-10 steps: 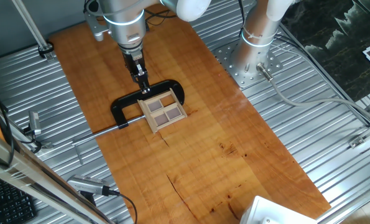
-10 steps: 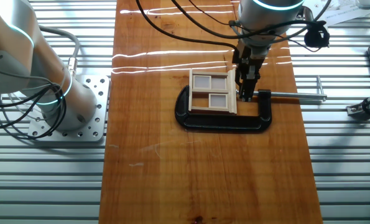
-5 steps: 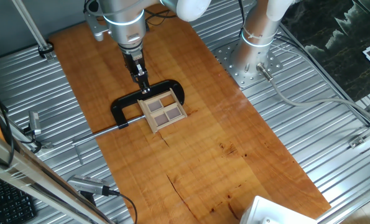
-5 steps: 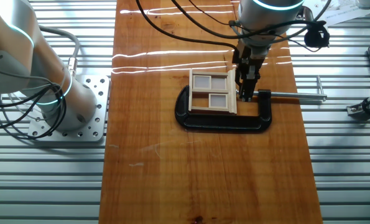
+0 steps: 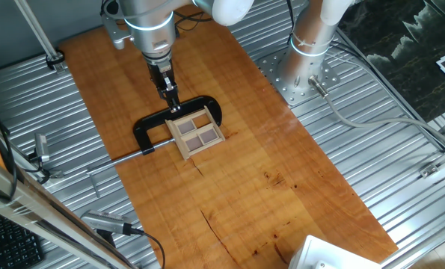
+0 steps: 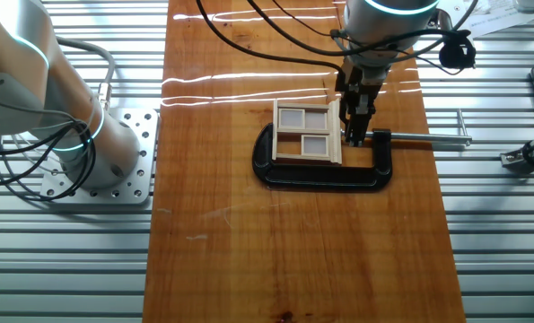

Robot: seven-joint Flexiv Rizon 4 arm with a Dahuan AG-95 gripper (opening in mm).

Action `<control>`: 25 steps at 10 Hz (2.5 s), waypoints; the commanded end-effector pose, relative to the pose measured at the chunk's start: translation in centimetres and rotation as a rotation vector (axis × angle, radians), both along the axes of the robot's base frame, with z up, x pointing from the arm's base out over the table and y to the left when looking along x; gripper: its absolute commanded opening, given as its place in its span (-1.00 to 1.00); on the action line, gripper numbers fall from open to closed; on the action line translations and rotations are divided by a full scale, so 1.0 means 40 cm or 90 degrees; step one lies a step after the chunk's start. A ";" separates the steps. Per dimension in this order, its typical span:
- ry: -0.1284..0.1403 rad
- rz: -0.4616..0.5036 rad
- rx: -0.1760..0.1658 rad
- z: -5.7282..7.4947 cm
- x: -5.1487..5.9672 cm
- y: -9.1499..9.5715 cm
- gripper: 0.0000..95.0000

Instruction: Close a sliding window

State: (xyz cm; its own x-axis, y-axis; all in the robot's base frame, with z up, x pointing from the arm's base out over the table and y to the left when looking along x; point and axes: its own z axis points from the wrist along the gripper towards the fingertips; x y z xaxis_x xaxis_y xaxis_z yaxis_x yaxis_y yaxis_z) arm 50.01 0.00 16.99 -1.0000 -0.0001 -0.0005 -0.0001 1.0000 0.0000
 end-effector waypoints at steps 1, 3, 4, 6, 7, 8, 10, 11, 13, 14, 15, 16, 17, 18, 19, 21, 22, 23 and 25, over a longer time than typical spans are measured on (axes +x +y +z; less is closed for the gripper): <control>0.000 0.000 0.000 0.000 0.000 0.000 1.00; 0.027 -0.019 0.012 0.004 -0.001 0.002 -1.00; 0.027 -0.019 0.012 0.006 -0.001 0.002 -1.00; 0.028 -0.018 0.014 0.008 0.004 0.004 -1.00; 0.029 -0.019 0.013 0.009 0.005 0.004 -1.00; 0.029 -0.021 0.013 0.009 0.005 0.004 -1.00; 0.027 -0.023 0.013 0.010 0.005 0.004 -1.00; 0.026 -0.023 0.013 0.012 0.005 0.005 -1.00; 0.024 -0.022 0.011 0.016 0.006 0.007 -1.00; 0.025 -0.018 0.008 0.018 0.008 0.008 -1.00; 0.025 -0.017 0.006 0.019 0.009 0.009 -1.00; 0.025 -0.018 0.003 0.021 0.009 0.010 -1.00; 0.027 -0.024 0.000 0.024 0.007 0.012 -1.00; 0.027 -0.040 0.000 0.028 0.006 0.013 -1.00; 0.027 -0.046 0.000 0.030 0.005 0.014 -1.00; 0.026 -0.048 0.002 0.033 0.003 0.016 -1.00; 0.026 -0.046 0.003 0.033 0.003 0.016 -1.00; 0.026 -0.042 0.003 0.033 0.003 0.017 -1.00; 0.030 -0.050 0.005 0.032 0.004 0.017 -1.00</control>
